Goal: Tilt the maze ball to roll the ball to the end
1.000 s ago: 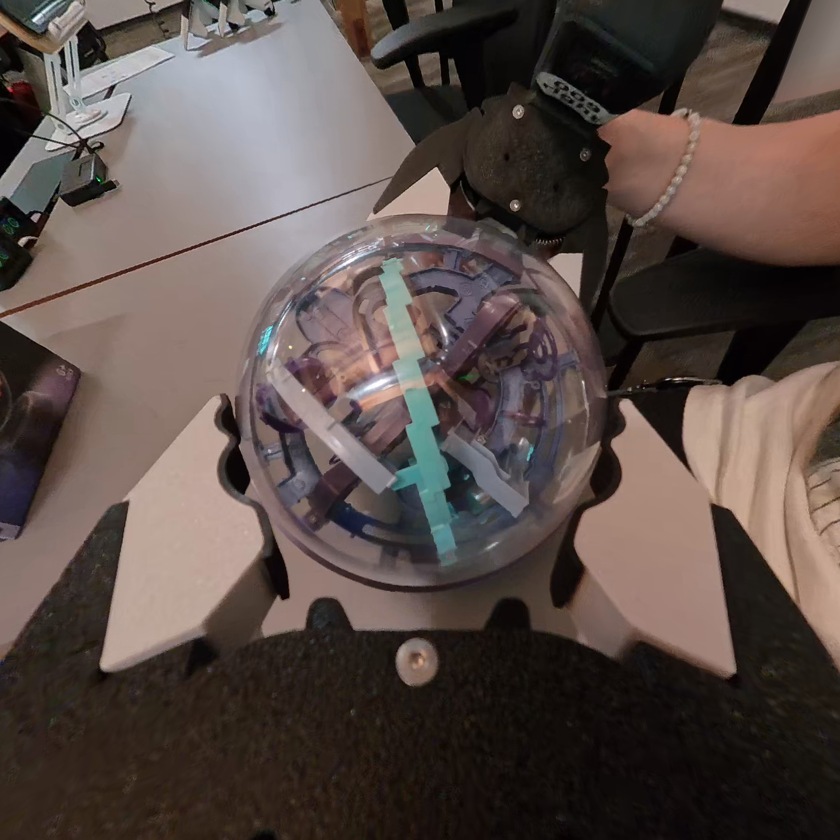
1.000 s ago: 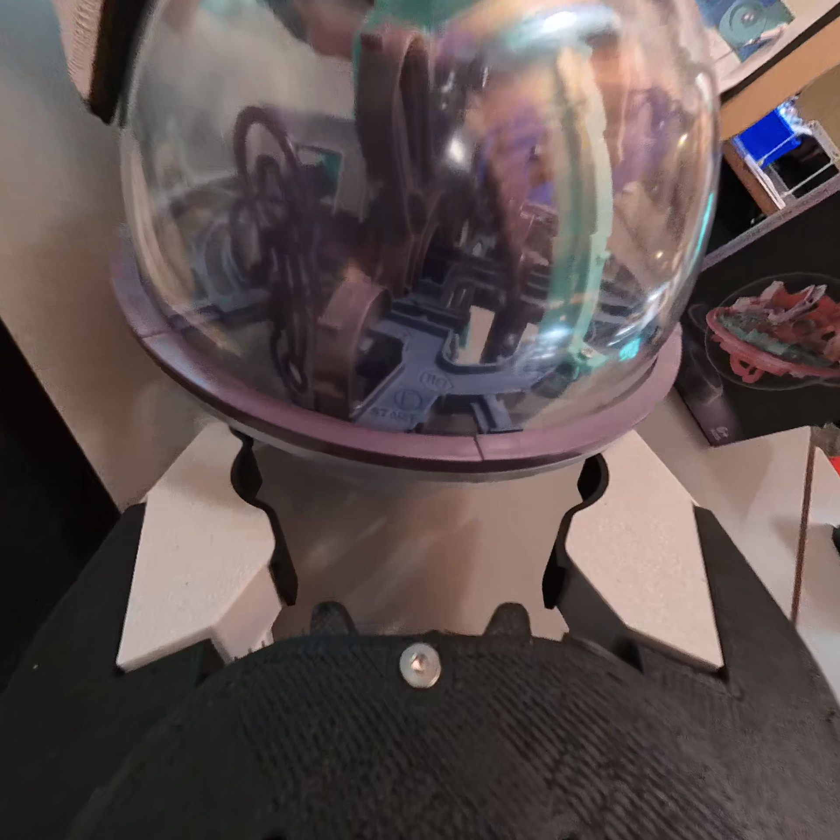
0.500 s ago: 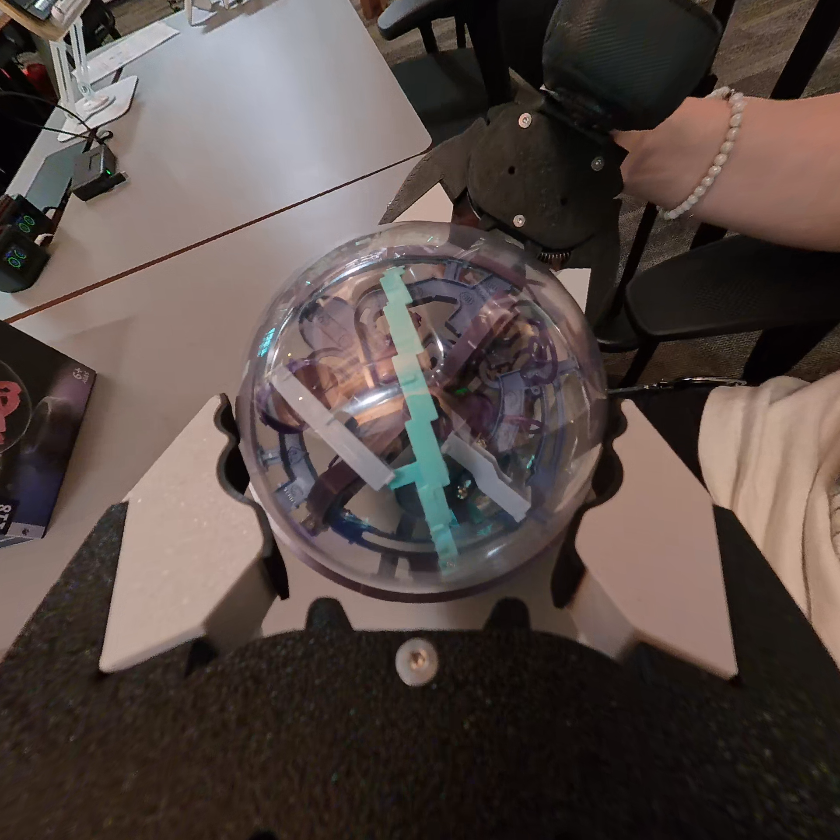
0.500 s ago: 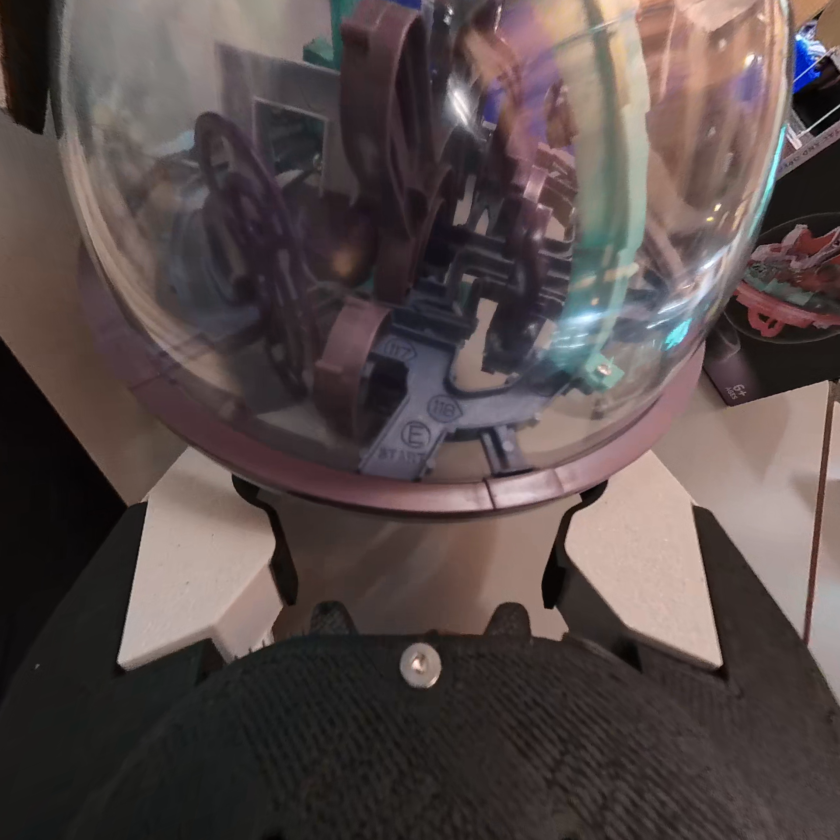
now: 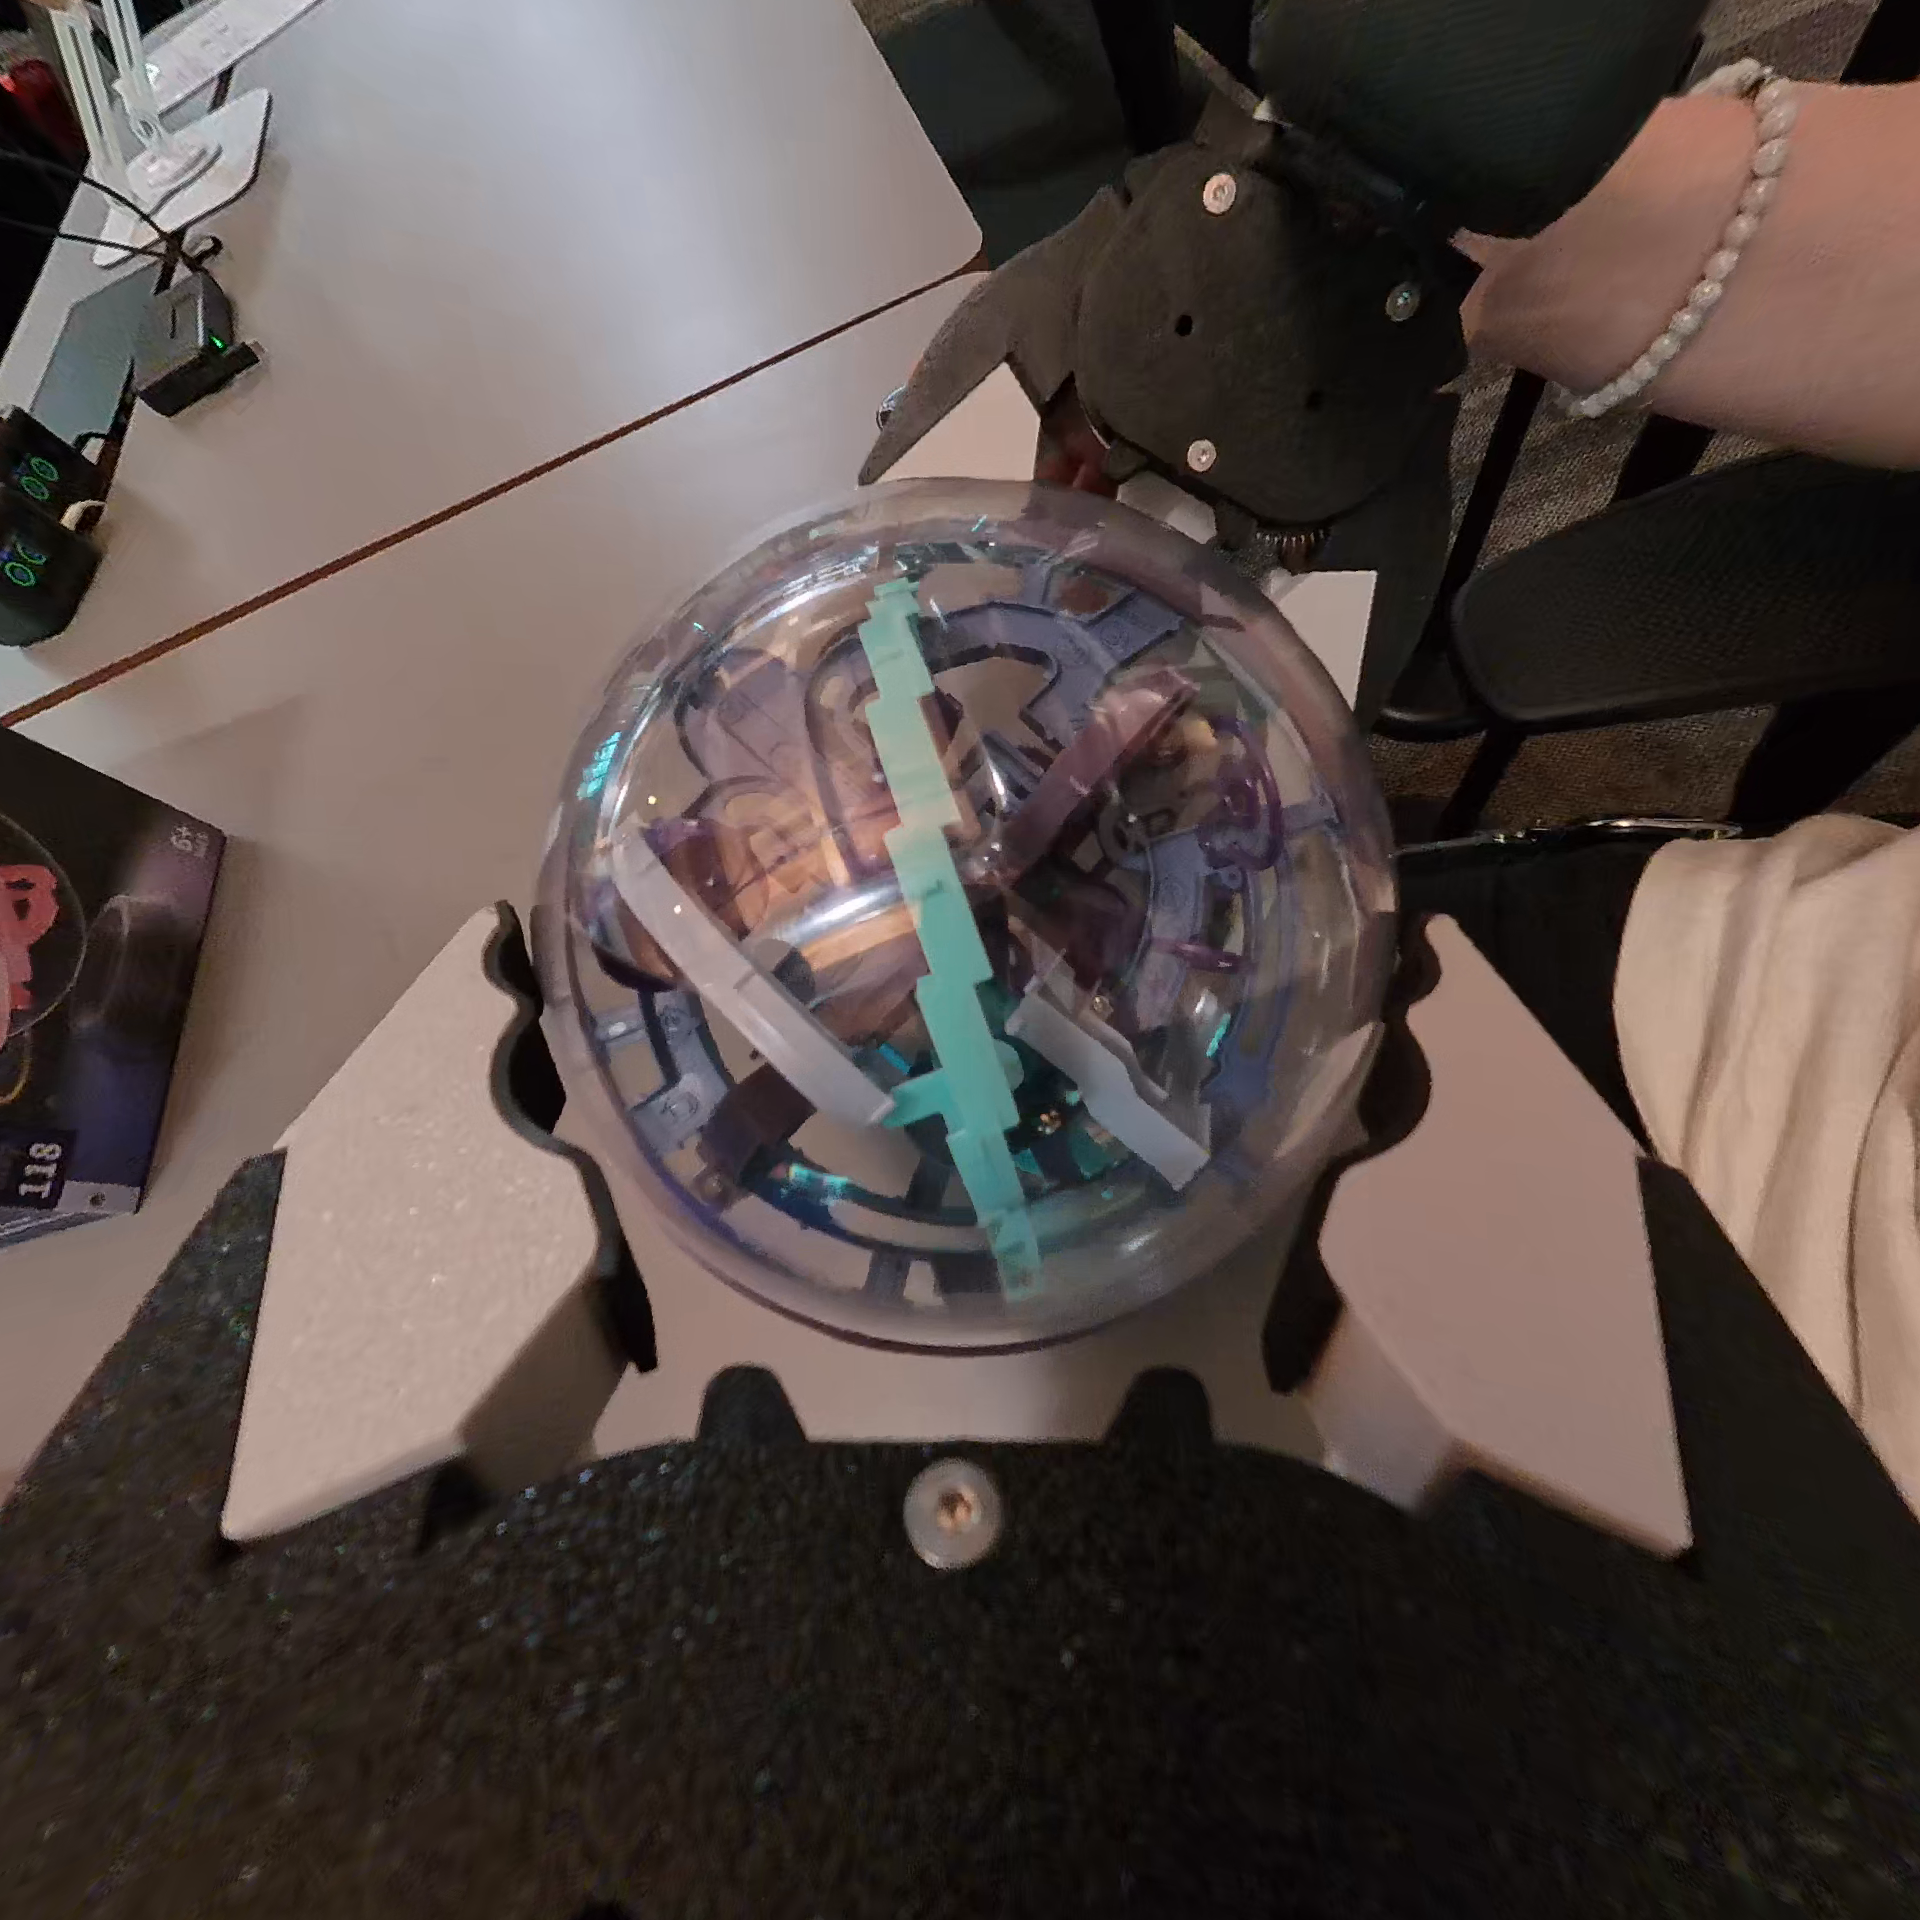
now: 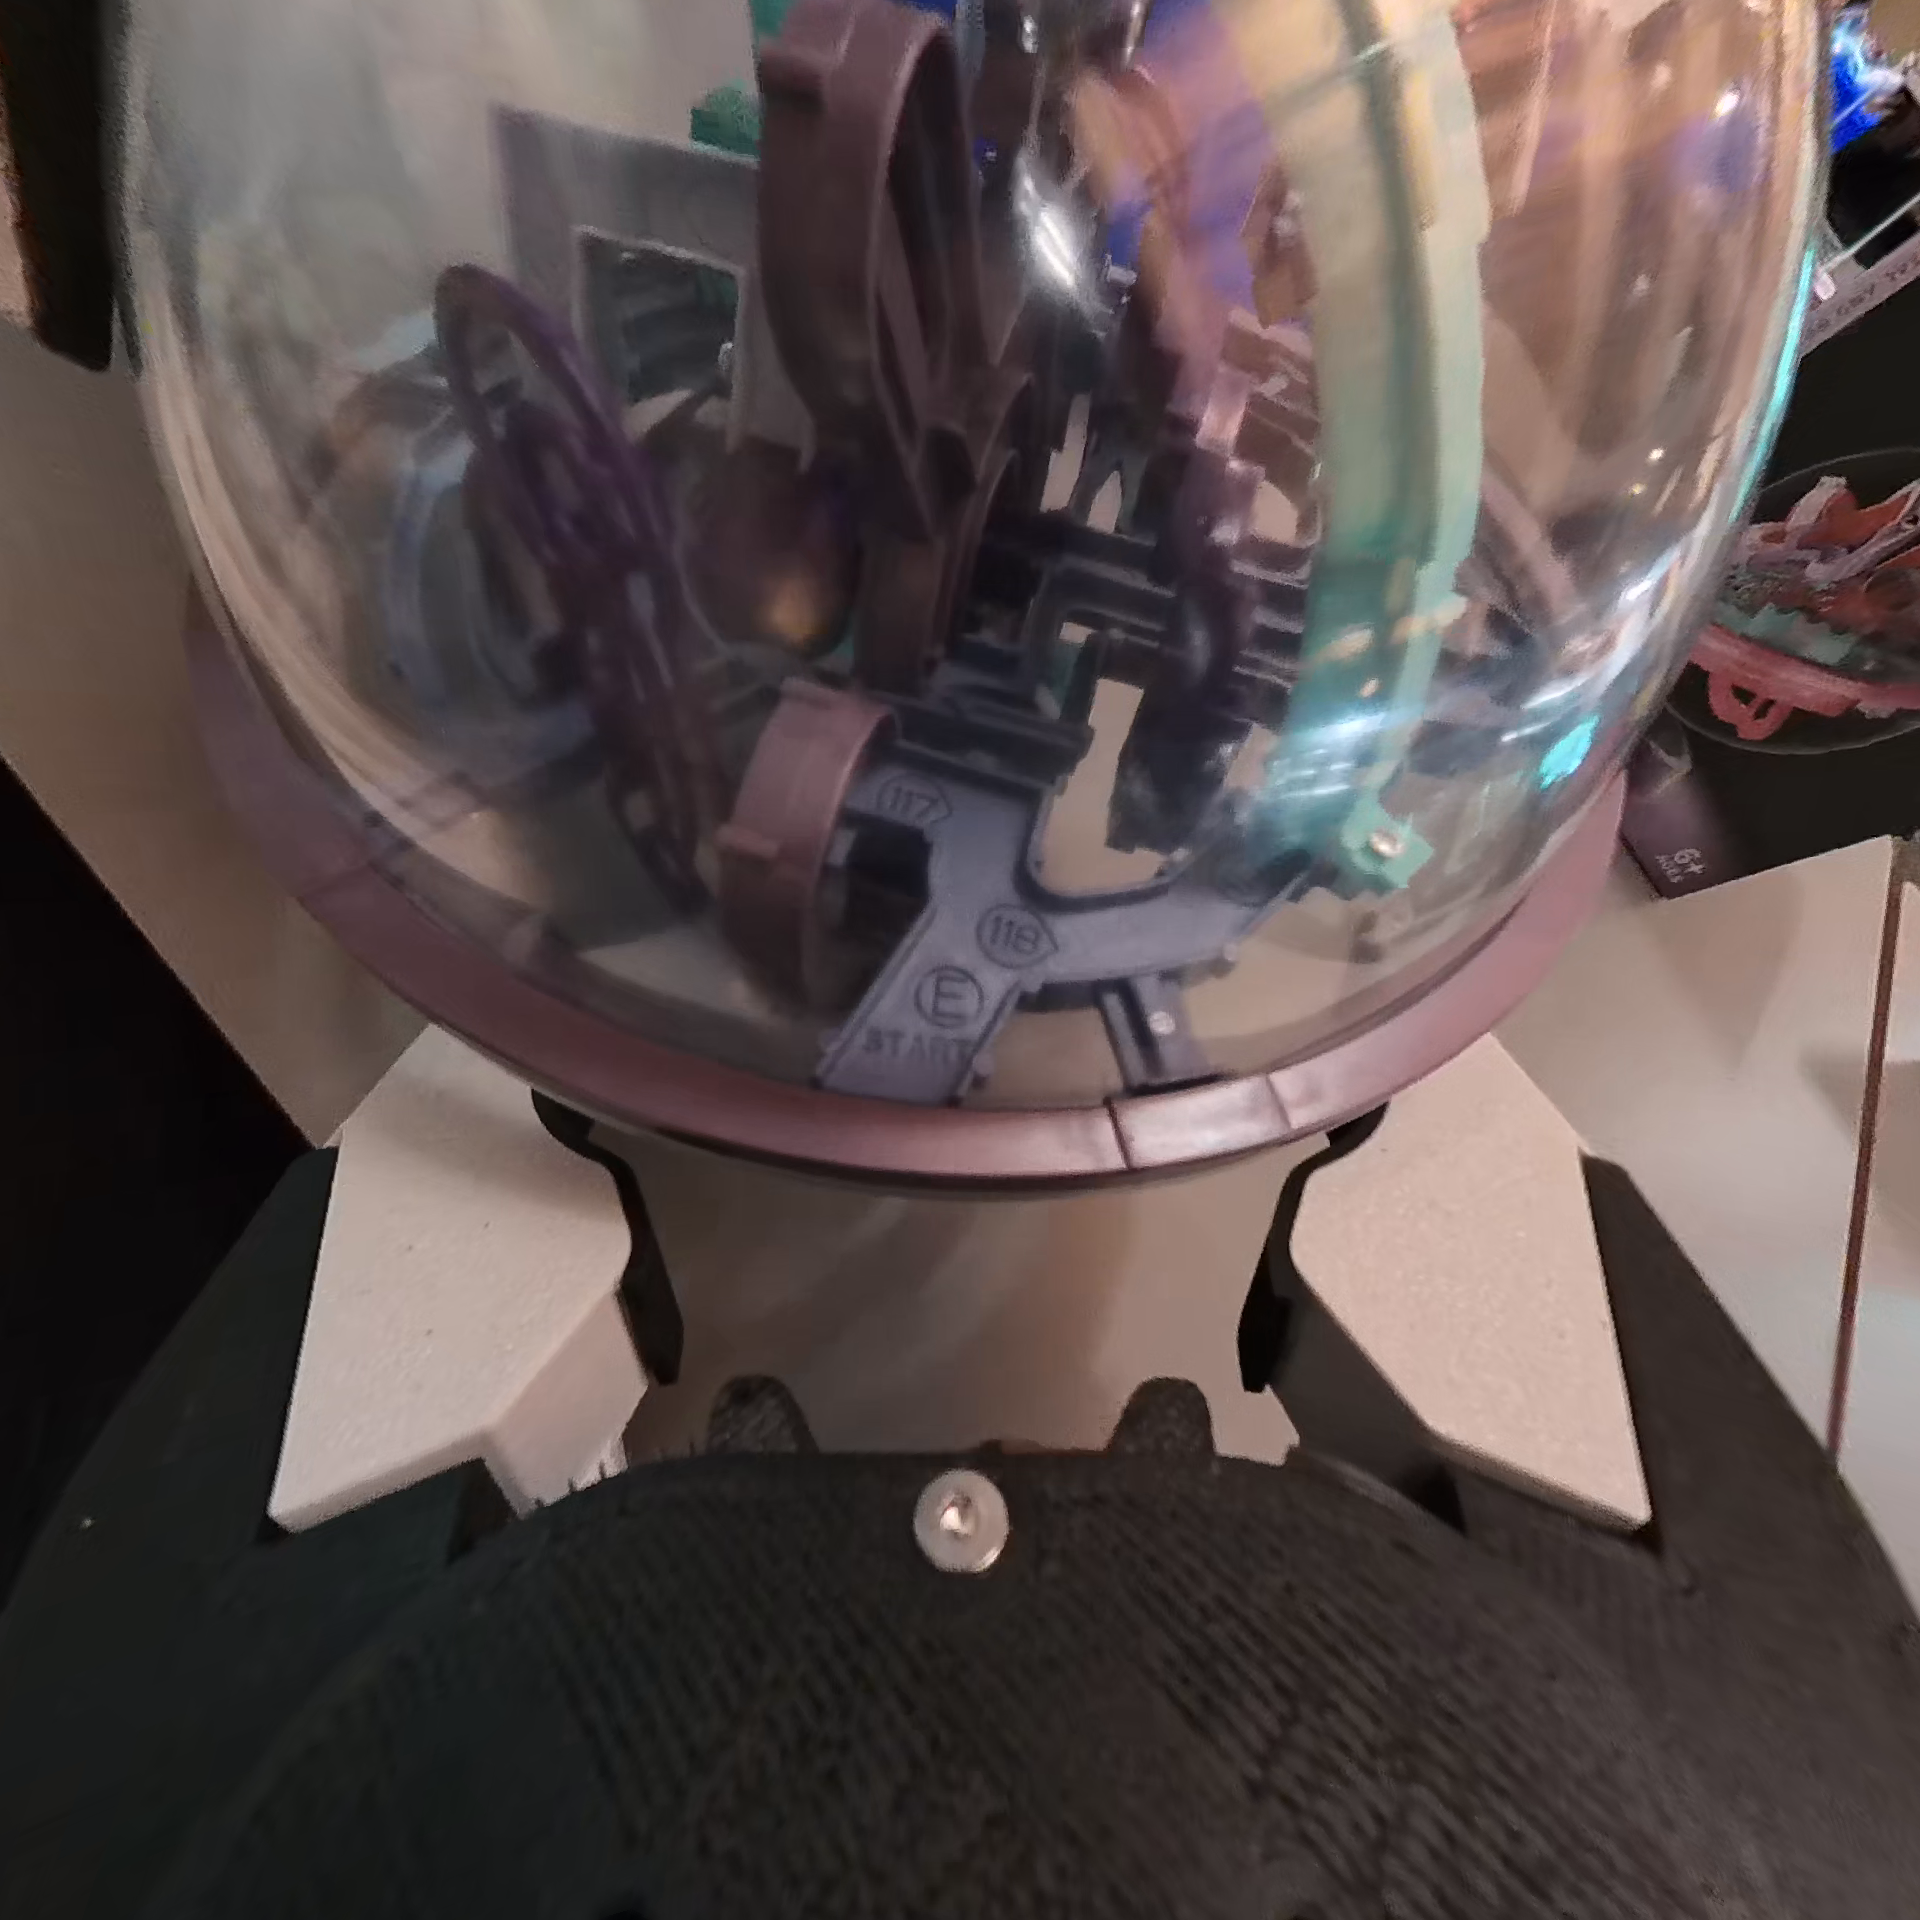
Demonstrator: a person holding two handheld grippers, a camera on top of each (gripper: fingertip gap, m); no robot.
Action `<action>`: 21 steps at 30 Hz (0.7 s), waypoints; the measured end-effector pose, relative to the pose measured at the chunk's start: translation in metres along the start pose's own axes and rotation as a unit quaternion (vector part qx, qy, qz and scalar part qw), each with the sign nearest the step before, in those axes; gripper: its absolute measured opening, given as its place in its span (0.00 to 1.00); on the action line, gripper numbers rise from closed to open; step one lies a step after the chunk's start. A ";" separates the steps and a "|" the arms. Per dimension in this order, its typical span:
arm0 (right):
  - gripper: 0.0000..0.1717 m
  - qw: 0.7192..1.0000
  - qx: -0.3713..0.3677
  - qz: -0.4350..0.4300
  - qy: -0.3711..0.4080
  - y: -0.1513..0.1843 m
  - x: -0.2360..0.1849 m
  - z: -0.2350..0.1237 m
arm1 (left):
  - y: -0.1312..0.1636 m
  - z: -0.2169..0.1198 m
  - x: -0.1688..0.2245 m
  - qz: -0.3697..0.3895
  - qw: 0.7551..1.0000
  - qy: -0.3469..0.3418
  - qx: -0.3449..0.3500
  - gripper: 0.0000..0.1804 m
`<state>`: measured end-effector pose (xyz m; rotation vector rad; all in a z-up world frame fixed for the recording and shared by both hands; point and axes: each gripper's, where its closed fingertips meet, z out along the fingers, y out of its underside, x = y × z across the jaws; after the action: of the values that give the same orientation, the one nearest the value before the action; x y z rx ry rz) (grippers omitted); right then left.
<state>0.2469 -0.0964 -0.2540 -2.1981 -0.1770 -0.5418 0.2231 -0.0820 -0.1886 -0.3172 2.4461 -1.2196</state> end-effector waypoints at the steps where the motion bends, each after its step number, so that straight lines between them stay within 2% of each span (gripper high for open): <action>1: 0.82 1.000 -0.002 0.004 0.000 0.001 0.000 0.000 | -0.001 0.002 0.000 0.000 1.000 0.000 0.002 0.85; 10: 0.81 1.000 -0.016 0.016 0.004 0.003 0.000 -0.001 | 0.002 0.006 -0.002 0.002 1.000 0.001 -0.016 0.87; 21: 0.81 0.999 -0.001 0.052 0.015 0.006 -0.001 -0.001 | 0.002 0.011 -0.002 0.016 0.997 0.025 -0.074 0.87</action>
<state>0.2472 -0.1006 -0.2581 -2.1854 -0.0456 -0.5174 0.2297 -0.0878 -0.1955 -0.2909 2.5802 -1.0481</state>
